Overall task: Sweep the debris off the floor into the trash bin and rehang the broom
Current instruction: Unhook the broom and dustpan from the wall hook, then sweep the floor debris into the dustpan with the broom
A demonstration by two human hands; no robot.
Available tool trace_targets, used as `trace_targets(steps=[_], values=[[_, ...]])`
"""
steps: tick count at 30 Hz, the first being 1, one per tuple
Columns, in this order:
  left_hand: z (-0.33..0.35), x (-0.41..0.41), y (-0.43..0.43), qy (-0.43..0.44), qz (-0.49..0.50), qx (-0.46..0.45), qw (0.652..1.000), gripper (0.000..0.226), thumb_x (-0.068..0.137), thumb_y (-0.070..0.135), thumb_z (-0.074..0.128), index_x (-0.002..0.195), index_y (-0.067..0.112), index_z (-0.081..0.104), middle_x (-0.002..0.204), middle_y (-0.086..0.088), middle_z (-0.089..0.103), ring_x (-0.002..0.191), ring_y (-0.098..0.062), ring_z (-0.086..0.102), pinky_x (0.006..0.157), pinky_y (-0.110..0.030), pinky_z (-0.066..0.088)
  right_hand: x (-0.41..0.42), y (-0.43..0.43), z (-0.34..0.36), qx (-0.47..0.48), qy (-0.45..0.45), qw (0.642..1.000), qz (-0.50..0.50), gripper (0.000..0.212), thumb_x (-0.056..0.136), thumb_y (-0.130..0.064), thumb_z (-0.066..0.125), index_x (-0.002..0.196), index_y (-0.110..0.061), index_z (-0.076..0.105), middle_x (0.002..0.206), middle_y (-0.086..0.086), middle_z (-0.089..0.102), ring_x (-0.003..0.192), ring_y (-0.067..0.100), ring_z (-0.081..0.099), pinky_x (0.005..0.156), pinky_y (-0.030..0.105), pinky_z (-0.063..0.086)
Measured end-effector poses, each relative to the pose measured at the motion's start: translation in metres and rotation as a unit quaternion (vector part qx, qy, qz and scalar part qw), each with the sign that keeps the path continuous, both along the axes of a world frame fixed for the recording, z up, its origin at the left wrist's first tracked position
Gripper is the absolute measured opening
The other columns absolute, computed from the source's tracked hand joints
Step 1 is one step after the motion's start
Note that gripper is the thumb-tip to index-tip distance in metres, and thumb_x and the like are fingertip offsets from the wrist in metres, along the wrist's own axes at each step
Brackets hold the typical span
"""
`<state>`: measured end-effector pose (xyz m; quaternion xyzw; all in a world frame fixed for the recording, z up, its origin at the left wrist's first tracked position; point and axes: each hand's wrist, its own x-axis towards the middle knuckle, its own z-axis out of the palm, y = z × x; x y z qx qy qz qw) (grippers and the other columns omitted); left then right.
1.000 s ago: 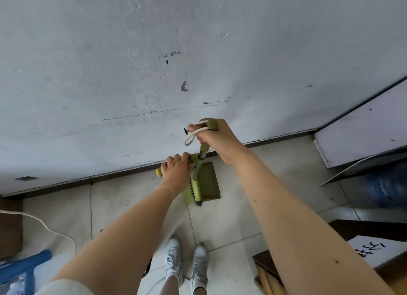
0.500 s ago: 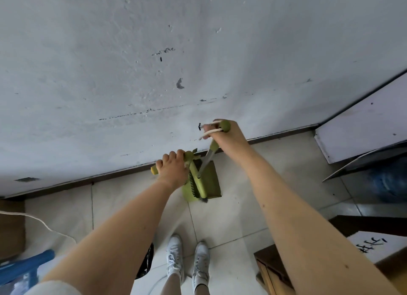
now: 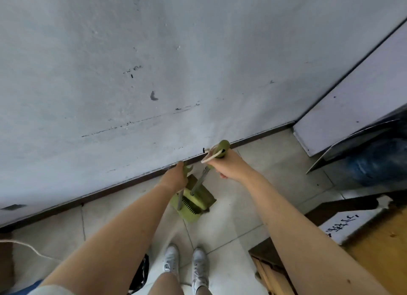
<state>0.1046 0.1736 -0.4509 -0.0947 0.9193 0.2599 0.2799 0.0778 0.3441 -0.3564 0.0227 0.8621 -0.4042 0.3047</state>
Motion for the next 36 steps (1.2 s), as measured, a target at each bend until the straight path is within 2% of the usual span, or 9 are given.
trace_targets(steps=[4, 7, 12, 18, 21, 25, 30, 32, 36], values=[[0.027, 0.001, 0.029, 0.035, -0.046, 0.008, 0.998, 0.033, 0.088, 0.017, 0.055, 0.120, 0.015, 0.047, 0.108, -0.011, 0.064, 0.092, -0.029, 0.058, 0.069, -0.031, 0.041, 0.007, 0.016, 0.032, -0.006, 0.068, 0.994, -0.082, 0.024, 0.079, -0.038, 0.058, 0.077, -0.018, 0.071, 0.067, 0.000, 0.062, 0.060, 0.019, 0.053, 0.059, 0.032, 0.042], [0.049, 0.001, 0.043, 0.042, -0.128, -0.019, 0.991, 0.019, 0.086, 0.021, 0.056, 0.105, 0.020, 0.051, 0.098, -0.002, 0.062, 0.085, -0.023, 0.054, 0.070, -0.031, 0.042, 0.017, 0.027, 0.059, 0.008, 0.126, 0.985, -0.116, 0.024, 0.079, -0.038, 0.054, 0.060, -0.038, 0.069, 0.061, -0.006, 0.064, 0.059, 0.016, 0.058, 0.055, 0.027, 0.043], [0.087, 0.011, 0.070, -0.047, -0.302, 0.052, 0.951, 0.018, 0.088, 0.028, 0.064, 0.101, 0.023, 0.053, 0.093, 0.004, 0.057, 0.084, -0.016, 0.054, 0.074, -0.030, 0.042, 0.055, 0.041, 0.083, 0.058, 0.191, 0.945, -0.260, 0.035, 0.075, -0.045, 0.051, 0.081, -0.016, 0.070, 0.069, 0.005, 0.071, 0.065, 0.022, 0.068, 0.064, 0.036, 0.055], [0.115, 0.065, 0.099, 0.014, -0.496, 0.026, 0.868, 0.041, 0.087, 0.042, 0.063, 0.120, 0.019, 0.056, 0.111, 0.002, 0.059, 0.103, -0.020, 0.054, 0.086, -0.033, 0.043, 0.140, 0.054, 0.099, 0.079, 0.181, 0.925, -0.325, 0.024, 0.074, -0.047, 0.053, 0.073, -0.026, 0.066, 0.068, -0.004, 0.068, 0.065, 0.017, 0.063, 0.064, 0.032, 0.050], [0.129, 0.082, 0.115, 0.010, -0.534, 0.034, 0.844, 0.035, 0.089, 0.037, 0.062, 0.116, 0.016, 0.057, 0.107, 0.000, 0.060, 0.100, -0.021, 0.056, 0.083, -0.032, 0.044, 0.183, 0.074, 0.115, 0.072, 0.188, 0.902, -0.382, 0.024, 0.072, -0.040, 0.052, 0.064, -0.022, 0.064, 0.060, -0.004, 0.065, 0.058, 0.019, 0.060, 0.059, 0.032, 0.047], [0.150, 0.114, 0.146, -0.064, -0.532, 0.113, 0.837, 0.031, 0.088, 0.026, 0.063, 0.111, 0.007, 0.055, 0.084, -0.010, 0.059, 0.068, -0.022, 0.052, 0.062, -0.035, 0.044, 0.242, 0.116, 0.133, 0.073, 0.164, 0.871, -0.456, 0.025, 0.070, -0.044, 0.055, 0.064, -0.020, 0.060, 0.054, -0.011, 0.058, 0.056, 0.013, 0.054, 0.054, 0.026, 0.040], [0.165, 0.161, 0.200, -0.130, -0.541, 0.164, 0.815, 0.038, 0.086, 0.022, 0.068, 0.117, 0.013, 0.049, 0.066, -0.007, 0.056, 0.044, -0.012, 0.048, 0.044, -0.026, 0.041, 0.321, 0.159, 0.125, 0.067, 0.116, 0.863, -0.487, 0.041, 0.067, -0.036, 0.060, 0.094, -0.008, 0.070, 0.088, 0.002, 0.071, 0.081, 0.017, 0.065, 0.071, 0.026, 0.050], [0.165, 0.182, 0.225, -0.174, -0.554, 0.167, 0.796, 0.038, 0.083, 0.023, 0.071, 0.115, 0.020, 0.051, 0.062, -0.002, 0.057, 0.043, -0.010, 0.049, 0.042, -0.023, 0.042, 0.354, 0.172, 0.121, 0.067, 0.108, 0.847, -0.517, 0.040, 0.067, -0.035, 0.061, 0.095, -0.007, 0.069, 0.088, 0.003, 0.071, 0.083, 0.019, 0.065, 0.075, 0.027, 0.051], [0.157, 0.227, 0.268, -0.238, -0.563, 0.154, 0.776, 0.044, 0.075, 0.028, 0.077, 0.110, 0.023, 0.050, 0.057, 0.001, 0.059, 0.046, -0.011, 0.050, 0.043, -0.026, 0.044, 0.421, 0.195, 0.126, 0.071, 0.084, 0.825, -0.555, 0.042, 0.067, -0.045, 0.060, 0.079, -0.005, 0.063, 0.070, 0.001, 0.056, 0.063, 0.017, 0.050, 0.058, 0.029, 0.041]])
